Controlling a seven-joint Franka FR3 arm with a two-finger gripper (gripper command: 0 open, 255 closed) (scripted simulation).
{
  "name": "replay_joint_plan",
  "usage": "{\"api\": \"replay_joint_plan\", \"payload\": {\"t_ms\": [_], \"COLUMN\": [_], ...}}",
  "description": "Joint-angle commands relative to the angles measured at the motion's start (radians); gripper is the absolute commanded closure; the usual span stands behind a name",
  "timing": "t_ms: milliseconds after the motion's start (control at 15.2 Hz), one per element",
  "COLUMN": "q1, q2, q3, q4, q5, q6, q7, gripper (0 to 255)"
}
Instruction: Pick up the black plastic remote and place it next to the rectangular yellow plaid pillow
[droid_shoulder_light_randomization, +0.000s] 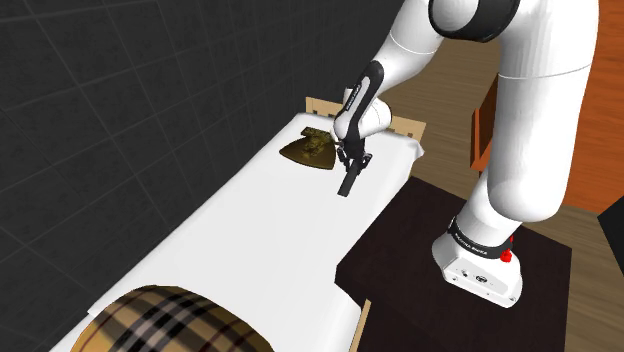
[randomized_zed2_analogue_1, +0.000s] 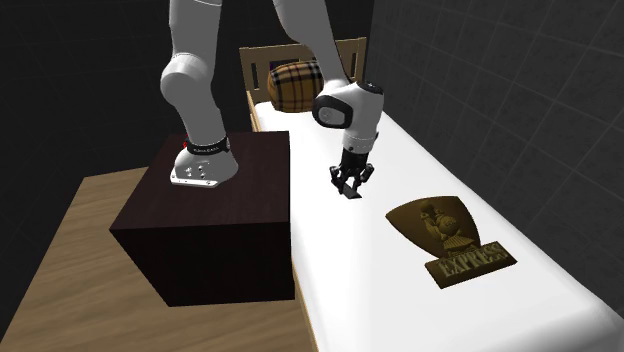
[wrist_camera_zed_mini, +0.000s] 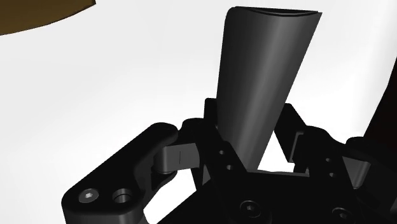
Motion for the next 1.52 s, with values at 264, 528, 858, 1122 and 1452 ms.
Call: {"api": "replay_joint_plan", "payload": {"t_ms": [264, 528, 858, 1122, 1452], "q1": [0.030, 0.045, 0.057, 0.062, 0.064], "q2": [-0.087, -0.146, -0.217, -0.271, -0.335], "q3": [-0.042, -0.064, -0.083, -0.092, -0.097], "q4": [-0.012, -0.017, -0.016, -0.011, 0.001], "q5": [-0.058, -0.099, -0.148, -0.183, -0.219], "q6": [-0.071, -0.122, -0.189, -0.244, -0.315], "q7": [0.039, 0.067, 0.099, 0.123, 0.147], "gripper": [255, 255, 255, 255, 255]}}
